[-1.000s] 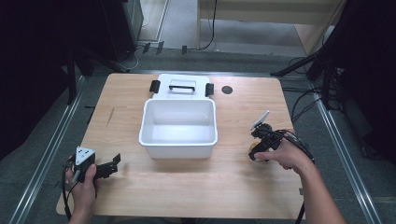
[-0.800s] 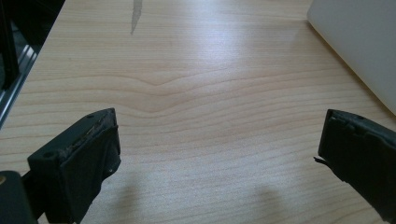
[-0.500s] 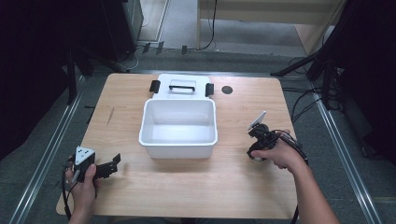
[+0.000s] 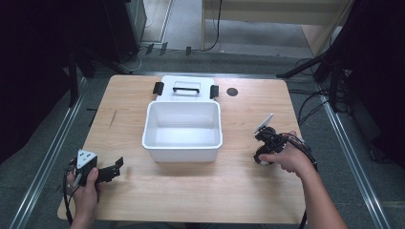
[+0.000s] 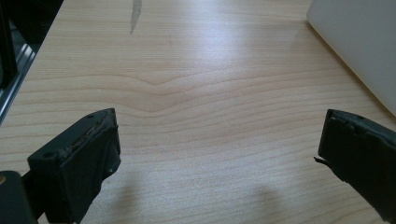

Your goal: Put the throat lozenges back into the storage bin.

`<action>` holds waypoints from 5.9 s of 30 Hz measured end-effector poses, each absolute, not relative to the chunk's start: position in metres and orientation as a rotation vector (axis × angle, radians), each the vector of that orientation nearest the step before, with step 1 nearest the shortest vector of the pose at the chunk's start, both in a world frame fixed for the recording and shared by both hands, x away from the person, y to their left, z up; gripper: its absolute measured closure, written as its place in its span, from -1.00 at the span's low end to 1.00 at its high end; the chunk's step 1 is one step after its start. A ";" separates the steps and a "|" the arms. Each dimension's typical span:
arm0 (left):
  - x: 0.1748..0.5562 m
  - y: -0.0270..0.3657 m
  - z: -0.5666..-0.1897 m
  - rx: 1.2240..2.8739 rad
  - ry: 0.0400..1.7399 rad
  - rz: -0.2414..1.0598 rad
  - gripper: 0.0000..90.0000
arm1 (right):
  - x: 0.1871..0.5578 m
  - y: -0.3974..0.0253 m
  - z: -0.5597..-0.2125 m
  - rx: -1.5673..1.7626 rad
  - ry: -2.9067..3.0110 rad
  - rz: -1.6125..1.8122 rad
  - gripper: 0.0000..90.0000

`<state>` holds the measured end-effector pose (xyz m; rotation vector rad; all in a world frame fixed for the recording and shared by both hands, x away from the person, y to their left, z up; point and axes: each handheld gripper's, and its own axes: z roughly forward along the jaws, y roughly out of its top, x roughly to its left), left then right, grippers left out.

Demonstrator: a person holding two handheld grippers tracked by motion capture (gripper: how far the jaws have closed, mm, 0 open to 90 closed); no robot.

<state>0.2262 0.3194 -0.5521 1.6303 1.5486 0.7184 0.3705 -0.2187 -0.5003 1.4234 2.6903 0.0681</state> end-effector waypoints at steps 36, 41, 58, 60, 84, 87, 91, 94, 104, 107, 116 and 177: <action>0.225 0.321 -0.552 1.612 1.547 0.712 -1.00 | 0.367 -0.209 -0.465 1.150 2.792 0.161 -0.54; 0.225 0.321 -0.552 1.612 1.546 0.711 -1.00 | 0.368 -0.209 -0.459 1.129 2.795 0.170 -0.54; 0.225 0.322 -0.552 1.612 1.539 0.703 -1.00 | 0.376 -0.196 -0.430 1.098 2.805 0.158 -0.54; 0.225 0.322 -0.552 1.609 1.537 0.698 -1.00 | 0.377 -0.194 -0.427 1.090 2.807 0.162 -0.54; 0.226 0.322 -0.552 1.612 1.531 0.692 -1.00 | 0.390 -0.169 -0.396 1.039 2.820 0.177 -0.54; 0.226 0.321 -0.552 1.612 1.529 0.694 -1.00 | 0.392 -0.164 -0.392 1.032 2.824 0.165 -0.54; 0.226 0.321 -0.552 1.615 1.526 0.696 -1.00 | 0.393 -0.159 -0.386 1.026 2.827 0.184 -0.54; 0.226 0.321 -0.552 1.615 1.525 0.699 -1.00 | 0.393 -0.157 -0.383 1.019 2.834 0.195 -0.54; 0.226 0.321 -0.552 1.609 1.527 0.696 -1.00 | 0.398 -0.146 -0.373 0.998 2.847 0.188 -0.54; 0.226 0.321 -0.552 1.611 1.524 0.698 -1.00 | 0.399 -0.142 -0.371 0.983 2.854 0.201 -0.54; 0.226 0.321 -0.552 1.612 1.524 0.695 -1.00 | 0.403 -0.132 -0.365 0.952 2.862 0.194 -0.54; 0.226 0.321 -0.552 1.615 1.517 0.684 -1.00 | 0.406 -0.021 -0.371 0.252 2.948 0.222 -0.54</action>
